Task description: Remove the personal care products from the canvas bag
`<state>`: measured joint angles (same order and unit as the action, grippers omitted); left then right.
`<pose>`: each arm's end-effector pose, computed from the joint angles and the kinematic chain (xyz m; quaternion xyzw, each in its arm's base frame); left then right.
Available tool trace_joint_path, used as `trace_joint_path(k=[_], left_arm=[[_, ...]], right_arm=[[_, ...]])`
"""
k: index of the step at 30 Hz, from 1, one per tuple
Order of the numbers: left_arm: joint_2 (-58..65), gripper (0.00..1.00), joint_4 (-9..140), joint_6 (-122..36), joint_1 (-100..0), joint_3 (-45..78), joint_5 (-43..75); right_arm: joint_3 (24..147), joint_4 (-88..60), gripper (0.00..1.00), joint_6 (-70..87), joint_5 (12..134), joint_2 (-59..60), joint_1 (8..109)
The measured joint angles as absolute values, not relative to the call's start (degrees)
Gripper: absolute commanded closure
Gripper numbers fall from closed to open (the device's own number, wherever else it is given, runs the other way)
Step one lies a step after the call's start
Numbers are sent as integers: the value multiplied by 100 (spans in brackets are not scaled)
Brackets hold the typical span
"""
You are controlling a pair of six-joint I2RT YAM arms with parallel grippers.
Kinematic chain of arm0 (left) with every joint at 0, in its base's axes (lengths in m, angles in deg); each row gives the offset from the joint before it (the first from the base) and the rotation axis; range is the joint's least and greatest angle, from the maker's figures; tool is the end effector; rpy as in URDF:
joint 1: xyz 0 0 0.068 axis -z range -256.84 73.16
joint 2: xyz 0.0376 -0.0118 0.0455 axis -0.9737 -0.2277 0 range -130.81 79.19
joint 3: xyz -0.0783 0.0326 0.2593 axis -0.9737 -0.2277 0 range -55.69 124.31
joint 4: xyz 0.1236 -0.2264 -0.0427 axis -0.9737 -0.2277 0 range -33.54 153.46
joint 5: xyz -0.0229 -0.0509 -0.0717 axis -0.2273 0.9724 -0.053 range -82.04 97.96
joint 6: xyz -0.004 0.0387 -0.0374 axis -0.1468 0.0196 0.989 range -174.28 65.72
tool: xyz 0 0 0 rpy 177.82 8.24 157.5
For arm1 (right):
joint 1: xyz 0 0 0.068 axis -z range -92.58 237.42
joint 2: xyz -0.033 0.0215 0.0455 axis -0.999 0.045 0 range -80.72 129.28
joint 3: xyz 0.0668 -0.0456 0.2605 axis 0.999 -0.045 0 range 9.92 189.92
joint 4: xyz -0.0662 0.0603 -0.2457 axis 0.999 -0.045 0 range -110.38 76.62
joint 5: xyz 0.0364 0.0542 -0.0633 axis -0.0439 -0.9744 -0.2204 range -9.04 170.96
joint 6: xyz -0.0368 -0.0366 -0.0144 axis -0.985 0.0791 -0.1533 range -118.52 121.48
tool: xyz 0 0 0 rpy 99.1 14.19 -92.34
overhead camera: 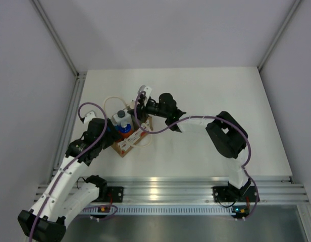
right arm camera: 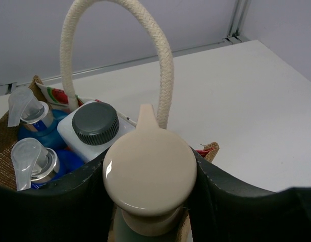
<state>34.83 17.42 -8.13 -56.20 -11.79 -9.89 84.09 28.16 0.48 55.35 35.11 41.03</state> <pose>0.1451 -0.0430 0.2778 -0.2587 0.8822 -0.0812 0.3850 0.3089 0.3467 0.2328 -0.4207 0.5692 0.4105 0.5749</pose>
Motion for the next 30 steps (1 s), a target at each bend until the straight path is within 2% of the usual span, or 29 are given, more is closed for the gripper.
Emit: trace_joint_path(k=[1,30], left_arm=[[3483,18,1742,-818,-5620,-1179,-989],[3745,16,1748,-839,-5620,-1196,-1054]], right_arm=[[8416,2812,100,48,5531,3511,4103],[8691,2123,100,302,5522,3360,4103]])
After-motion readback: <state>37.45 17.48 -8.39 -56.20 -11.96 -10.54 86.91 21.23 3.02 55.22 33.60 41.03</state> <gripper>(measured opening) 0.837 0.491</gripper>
